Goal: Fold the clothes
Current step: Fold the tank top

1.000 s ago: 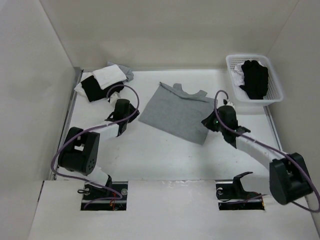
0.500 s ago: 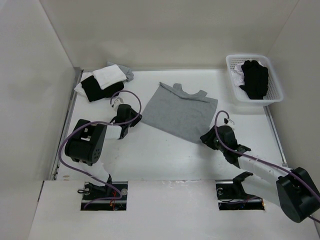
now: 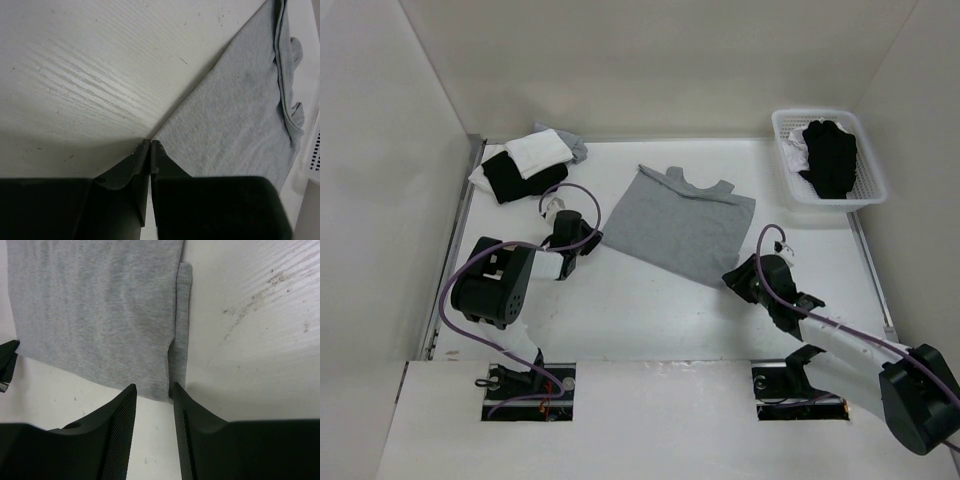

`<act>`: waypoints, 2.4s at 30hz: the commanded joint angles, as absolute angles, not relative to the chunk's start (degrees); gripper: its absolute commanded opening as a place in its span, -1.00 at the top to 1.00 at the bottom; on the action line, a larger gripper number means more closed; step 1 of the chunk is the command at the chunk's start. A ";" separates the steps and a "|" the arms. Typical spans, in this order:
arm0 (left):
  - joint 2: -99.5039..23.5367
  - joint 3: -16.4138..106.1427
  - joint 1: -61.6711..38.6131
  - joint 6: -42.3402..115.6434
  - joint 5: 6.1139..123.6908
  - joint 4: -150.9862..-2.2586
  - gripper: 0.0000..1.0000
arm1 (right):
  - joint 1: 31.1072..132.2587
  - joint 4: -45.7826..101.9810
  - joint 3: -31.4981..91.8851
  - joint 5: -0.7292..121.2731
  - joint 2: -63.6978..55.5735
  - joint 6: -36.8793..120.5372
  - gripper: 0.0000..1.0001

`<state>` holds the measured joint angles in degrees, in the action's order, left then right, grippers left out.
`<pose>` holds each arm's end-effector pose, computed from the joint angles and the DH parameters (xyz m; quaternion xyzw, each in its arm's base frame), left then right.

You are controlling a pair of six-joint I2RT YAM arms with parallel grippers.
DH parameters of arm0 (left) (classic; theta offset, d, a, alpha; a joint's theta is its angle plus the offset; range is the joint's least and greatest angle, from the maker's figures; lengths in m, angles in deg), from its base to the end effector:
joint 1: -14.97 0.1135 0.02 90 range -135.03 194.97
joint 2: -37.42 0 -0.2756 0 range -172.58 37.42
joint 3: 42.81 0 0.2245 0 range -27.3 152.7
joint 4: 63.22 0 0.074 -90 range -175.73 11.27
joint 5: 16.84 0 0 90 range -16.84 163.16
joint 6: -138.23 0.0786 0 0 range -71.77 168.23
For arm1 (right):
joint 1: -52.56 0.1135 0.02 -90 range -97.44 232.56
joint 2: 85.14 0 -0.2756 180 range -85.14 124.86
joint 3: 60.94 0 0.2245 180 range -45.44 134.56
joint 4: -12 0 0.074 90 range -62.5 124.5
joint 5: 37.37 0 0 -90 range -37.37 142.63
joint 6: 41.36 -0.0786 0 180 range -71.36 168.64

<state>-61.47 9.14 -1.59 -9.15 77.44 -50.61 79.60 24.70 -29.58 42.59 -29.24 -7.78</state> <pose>0.3292 -0.0918 0.1358 -0.3245 0.8221 -0.2542 0.3926 0.1757 0.0743 0.1569 0.2639 0.8534 0.2361 0.3825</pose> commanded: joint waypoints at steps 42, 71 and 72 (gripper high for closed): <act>-6.15 -0.70 1.49 -12.16 75.35 -69.53 1.00 | 104.25 55.42 -6.36 20.39 -55.68 -7.27 0.99; -41.36 21.00 2.53 -2.83 83.80 -67.93 0.98 | 64.29 22.59 8.23 64.41 -4.42 6.72 0.89; -46.55 24.25 2.71 -3.27 83.62 -66.78 0.98 | 64.11 22.58 12.18 64.76 -0.02 6.72 0.89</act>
